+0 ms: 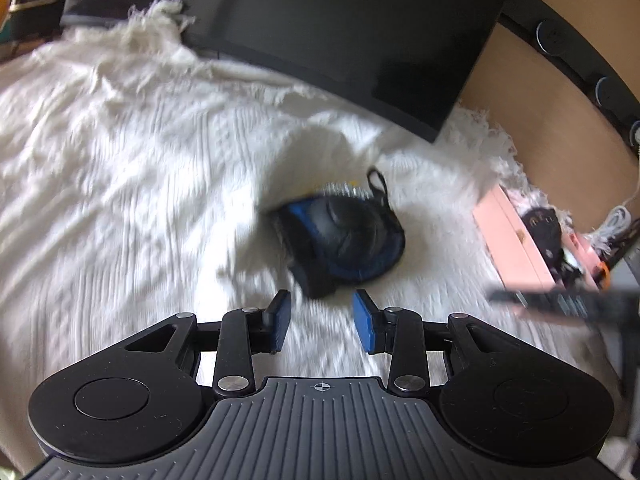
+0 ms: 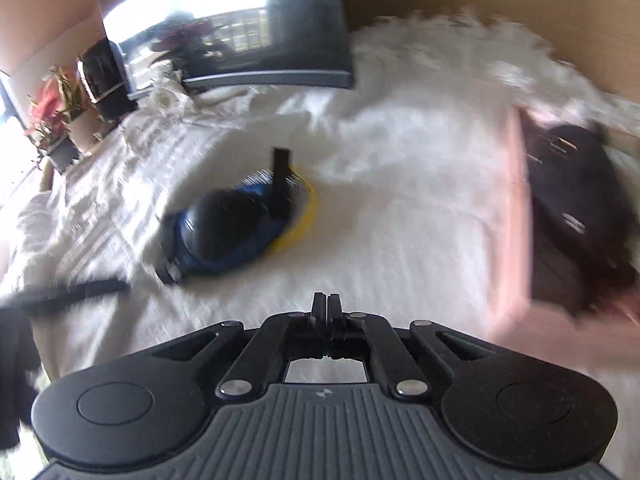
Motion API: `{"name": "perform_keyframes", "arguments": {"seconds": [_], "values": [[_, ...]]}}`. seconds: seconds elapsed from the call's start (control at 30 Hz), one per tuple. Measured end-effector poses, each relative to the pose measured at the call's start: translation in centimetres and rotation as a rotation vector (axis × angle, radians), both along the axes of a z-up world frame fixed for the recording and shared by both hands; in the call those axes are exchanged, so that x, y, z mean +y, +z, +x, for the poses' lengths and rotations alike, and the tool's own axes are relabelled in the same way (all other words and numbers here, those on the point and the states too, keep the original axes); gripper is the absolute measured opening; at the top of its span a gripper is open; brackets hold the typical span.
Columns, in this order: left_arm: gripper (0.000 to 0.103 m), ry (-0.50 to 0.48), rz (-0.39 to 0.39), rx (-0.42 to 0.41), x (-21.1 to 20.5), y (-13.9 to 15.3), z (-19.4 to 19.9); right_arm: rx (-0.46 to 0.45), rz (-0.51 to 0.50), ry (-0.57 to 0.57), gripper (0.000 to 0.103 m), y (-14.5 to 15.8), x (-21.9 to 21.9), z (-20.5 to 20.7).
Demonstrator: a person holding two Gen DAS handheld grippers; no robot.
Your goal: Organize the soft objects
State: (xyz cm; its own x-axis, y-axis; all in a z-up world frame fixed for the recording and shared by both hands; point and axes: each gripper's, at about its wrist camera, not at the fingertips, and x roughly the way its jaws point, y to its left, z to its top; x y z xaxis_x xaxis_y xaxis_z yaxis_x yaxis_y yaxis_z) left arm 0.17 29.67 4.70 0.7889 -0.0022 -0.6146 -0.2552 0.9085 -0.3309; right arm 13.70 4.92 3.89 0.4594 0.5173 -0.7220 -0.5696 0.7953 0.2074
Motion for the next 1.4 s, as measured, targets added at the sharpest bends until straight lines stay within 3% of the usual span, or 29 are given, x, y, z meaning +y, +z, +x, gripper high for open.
{"name": "perform_keyframes", "arguments": {"seconds": [0.1, 0.17, 0.23, 0.27, 0.37, 0.53, 0.7, 0.8, 0.97, 1.07, 1.13, 1.23, 1.33, 1.4], "values": [[0.037, 0.012, 0.039, -0.048, 1.0, 1.4, 2.0, -0.02, -0.044, -0.02, 0.004, 0.0, -2.0, -1.9], [0.037, 0.008, 0.074, -0.081, 1.8, 2.5, 3.8, -0.024, -0.068, -0.037, 0.022, -0.1, -2.9, -3.1], [0.037, -0.009, 0.095, -0.096, 2.6, 3.1, 6.0, -0.024, -0.079, -0.064, 0.069, -0.3, -3.6, -3.9], [0.037, -0.015, 0.107, -0.091, 2.8, 3.2, 7.2, -0.035, -0.083, -0.08, 0.071, -0.3, -3.8, -4.3], [0.037, -0.032, 0.127, -0.054, 3.3, 2.3, 10.4, -0.083, -0.124, -0.074, 0.071, -0.2, -3.3, -5.6], [0.037, -0.101, 0.082, -0.007, 3.2, -0.6, 12.7, -0.23, -0.223, -0.004, 0.076, 0.0, -1.7, -7.6], [0.037, -0.147, 0.013, -0.005, 2.5, -1.9, 12.0, -0.257, -0.219, 0.029, 0.077, 0.8, -1.1, -7.4], [0.04, -0.192, -0.023, -0.019, 1.1, -1.9, 10.6, -0.303, -0.202, 0.054, 0.086, 1.5, -0.4, -7.0], [0.043, -0.36, -0.088, 0.031, -1.0, -1.8, 9.7, -0.323, -0.228, 0.104, 0.088, 1.1, 2.2, -6.2], [0.043, -0.449, -0.074, 0.03, -1.7, -0.8, 9.5, -0.303, -0.218, 0.126, 0.088, 0.8, 2.9, -6.3], [0.044, -0.377, 0.002, -0.001, -1.4, 0.2, 9.6, -0.297, -0.22, 0.125, 0.088, 0.6, 2.9, -6.6], [0.042, -0.171, 0.145, 0.075, 0.1, 0.2, 11.8, -0.274, -0.238, 0.106, 0.088, 0.0, 2.5, -7.0], [0.042, -0.157, 0.091, 0.121, 1.6, -0.6, 13.7, -0.244, -0.251, 0.078, 0.088, -0.7, 1.4, -7.3], [0.042, -0.181, 0.097, 0.146, 1.4, -1.1, 14.7, -0.217, -0.26, 0.056, 0.088, -1.2, 0.6, -7.4]]}}
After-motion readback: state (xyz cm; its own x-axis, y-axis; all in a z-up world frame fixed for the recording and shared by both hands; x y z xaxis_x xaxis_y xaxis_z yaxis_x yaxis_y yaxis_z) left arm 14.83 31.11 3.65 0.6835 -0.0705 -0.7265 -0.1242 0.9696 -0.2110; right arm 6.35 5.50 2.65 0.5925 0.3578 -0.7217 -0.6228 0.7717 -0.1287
